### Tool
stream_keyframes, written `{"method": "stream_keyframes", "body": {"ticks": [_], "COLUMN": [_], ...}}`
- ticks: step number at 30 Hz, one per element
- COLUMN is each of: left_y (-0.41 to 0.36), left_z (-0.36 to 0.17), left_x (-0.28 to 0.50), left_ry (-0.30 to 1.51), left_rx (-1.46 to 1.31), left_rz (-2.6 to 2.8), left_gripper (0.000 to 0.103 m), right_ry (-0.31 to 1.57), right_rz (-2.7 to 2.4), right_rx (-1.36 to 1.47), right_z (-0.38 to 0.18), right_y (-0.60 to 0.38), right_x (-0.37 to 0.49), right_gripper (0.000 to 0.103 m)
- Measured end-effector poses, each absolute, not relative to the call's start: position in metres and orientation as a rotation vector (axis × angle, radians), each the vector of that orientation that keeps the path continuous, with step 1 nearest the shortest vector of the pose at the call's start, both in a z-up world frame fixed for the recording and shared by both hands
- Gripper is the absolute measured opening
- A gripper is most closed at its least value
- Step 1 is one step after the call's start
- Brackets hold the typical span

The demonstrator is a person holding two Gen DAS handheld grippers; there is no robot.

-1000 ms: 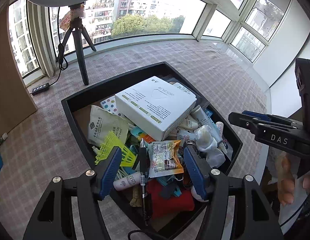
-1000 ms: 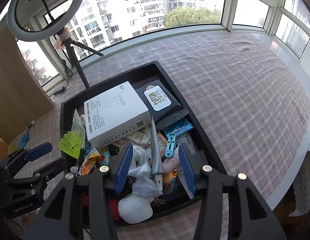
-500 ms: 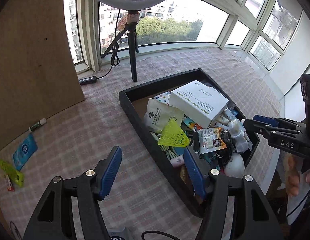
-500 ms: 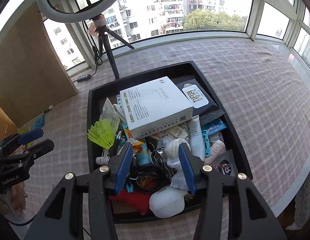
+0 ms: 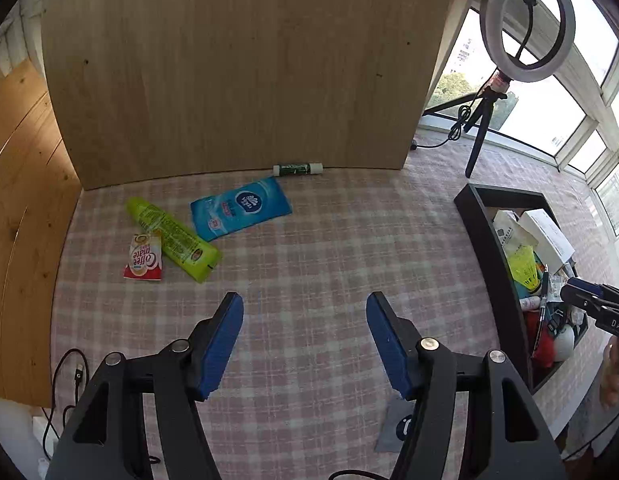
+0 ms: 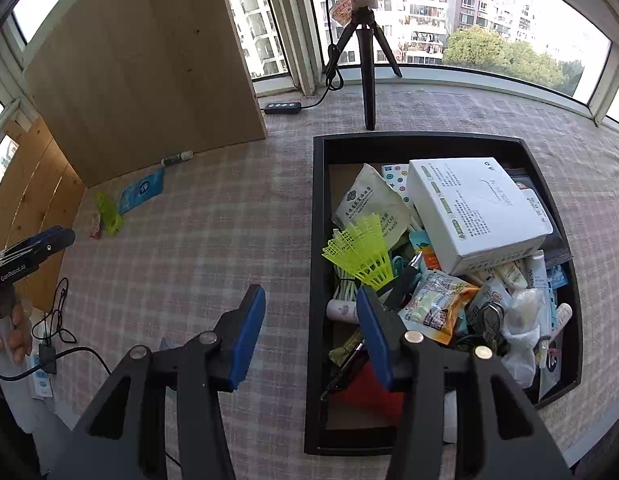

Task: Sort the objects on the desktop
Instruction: 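Move both grippers back toward the remaining items on the table, then grasp the yellow-green tube with the right gripper while the left gripper grasps the second coffee-mate sachet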

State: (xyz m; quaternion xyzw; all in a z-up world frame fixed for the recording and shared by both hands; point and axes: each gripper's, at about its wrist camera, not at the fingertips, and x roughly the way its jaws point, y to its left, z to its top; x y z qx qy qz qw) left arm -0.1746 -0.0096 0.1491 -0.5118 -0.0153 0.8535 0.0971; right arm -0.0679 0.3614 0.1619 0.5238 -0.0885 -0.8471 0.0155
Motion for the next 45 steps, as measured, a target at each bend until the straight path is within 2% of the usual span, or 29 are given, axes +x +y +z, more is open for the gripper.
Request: {"method": "stream_keyframes", "body": {"ticks": [9,21,25,32,43,45], "left_y": [-0.093,-0.136,-0.139,-0.138,-0.182,-0.184], "left_z": [0.122,0.087,0.067,0.033,0.017,0.018], "left_x": [-0.183,-0.240,-0.257,-0.280,-0.281,-0.277], "left_ry": [-0.224,-0.314,-0.288,-0.111,-0.232,-0.225], "left_rx": [-1.632,-1.725,-1.758,-1.819,-1.827,-1.815], "left_rz": [2.631,2.682,2.667,2.684,2.753,2.756], "left_gripper": [0.061,0.062,0.062,0.062,0.060,0.056], "right_ry": [-0.166,-0.023,0.053,0.109,0.225,0.253], "right_rz": [-2.514,-2.407,-2.339,-2.239,-2.141,-2.122], "right_rx": [1.625,1.565,1.537,1.536,1.533,1.527], "right_z": [0.147,0.143,0.136,0.115,0.080,0.073], "right_y": [0.287,0.195,0.149,0.087,0.016,0.003], "right_x": [-0.107,-0.181,-0.207,-0.246,-0.280,-0.284], "right_gripper": [0.047,0.047,0.047,0.047,0.047,0.047]}}
